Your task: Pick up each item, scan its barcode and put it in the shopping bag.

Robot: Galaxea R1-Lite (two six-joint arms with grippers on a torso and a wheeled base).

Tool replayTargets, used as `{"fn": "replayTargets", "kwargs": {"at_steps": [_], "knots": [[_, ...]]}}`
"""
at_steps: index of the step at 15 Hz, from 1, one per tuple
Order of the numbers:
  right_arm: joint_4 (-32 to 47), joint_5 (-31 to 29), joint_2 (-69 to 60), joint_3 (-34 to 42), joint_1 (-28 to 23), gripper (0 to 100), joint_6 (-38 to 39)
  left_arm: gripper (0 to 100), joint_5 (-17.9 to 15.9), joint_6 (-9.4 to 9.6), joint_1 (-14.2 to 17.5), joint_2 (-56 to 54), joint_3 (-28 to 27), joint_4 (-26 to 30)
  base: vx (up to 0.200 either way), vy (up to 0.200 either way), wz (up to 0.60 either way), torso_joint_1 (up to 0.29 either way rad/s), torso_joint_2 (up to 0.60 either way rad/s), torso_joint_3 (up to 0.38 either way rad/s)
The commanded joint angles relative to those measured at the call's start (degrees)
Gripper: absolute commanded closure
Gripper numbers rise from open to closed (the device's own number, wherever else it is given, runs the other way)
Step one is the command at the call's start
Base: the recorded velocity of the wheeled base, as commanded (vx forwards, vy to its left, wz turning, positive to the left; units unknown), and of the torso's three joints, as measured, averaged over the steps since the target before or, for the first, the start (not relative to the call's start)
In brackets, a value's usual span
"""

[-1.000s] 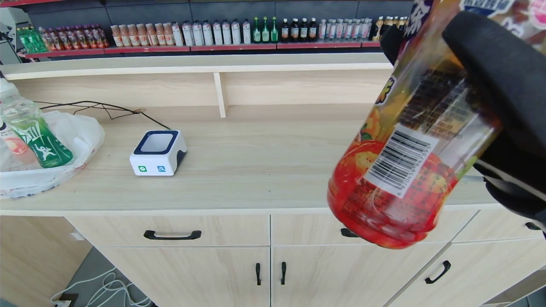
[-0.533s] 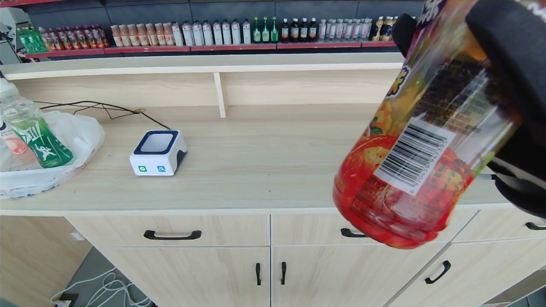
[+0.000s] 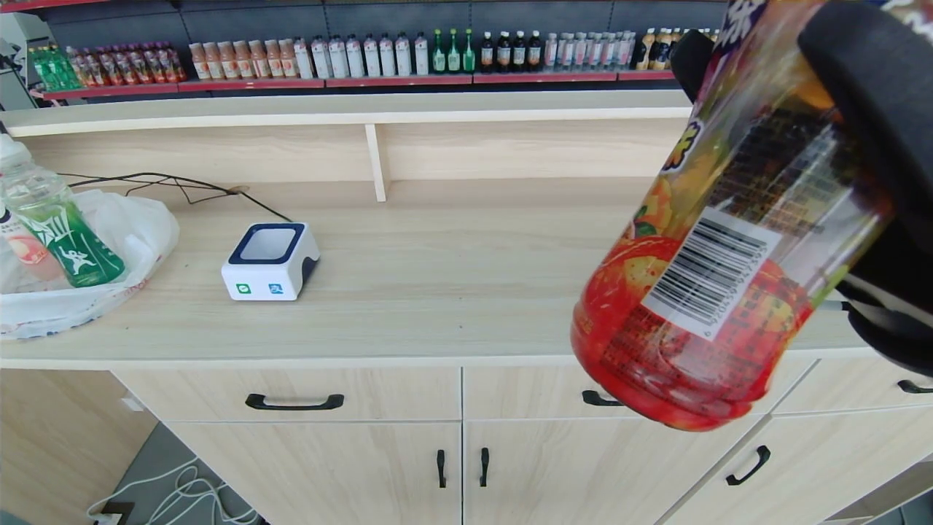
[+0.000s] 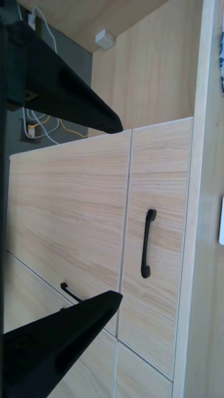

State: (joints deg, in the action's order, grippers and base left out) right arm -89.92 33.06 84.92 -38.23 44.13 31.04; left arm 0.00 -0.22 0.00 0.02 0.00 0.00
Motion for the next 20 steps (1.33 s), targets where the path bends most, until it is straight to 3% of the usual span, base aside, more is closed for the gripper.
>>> {"fn": "replayTargets", "kwargs": {"at_steps": [1, 12, 20], "knots": [[-0.1, 0.0, -0.2, 0.3, 0.0, 100, -0.1, 0, 0.0, -0.04, 0.0, 0.0, 0.0, 0.0, 0.0, 0.0, 0.0, 0.0, 0.0, 0.0], [-0.1, 0.1, 1.0, 2.1, 0.0, 100, -1.4, 0, 0.0, -0.04, 0.0, 0.0, 0.0, 0.0, 0.0, 0.0, 0.0, 0.0, 0.0, 0.0], [-0.1, -2.7, 4.7, 5.6, -0.8, 100, -15.4, 0, 0.0, -0.04, 0.0, 0.0, 0.0, 0.0, 0.0, 0.0, 0.0, 0.0, 0.0, 0.0]]}}
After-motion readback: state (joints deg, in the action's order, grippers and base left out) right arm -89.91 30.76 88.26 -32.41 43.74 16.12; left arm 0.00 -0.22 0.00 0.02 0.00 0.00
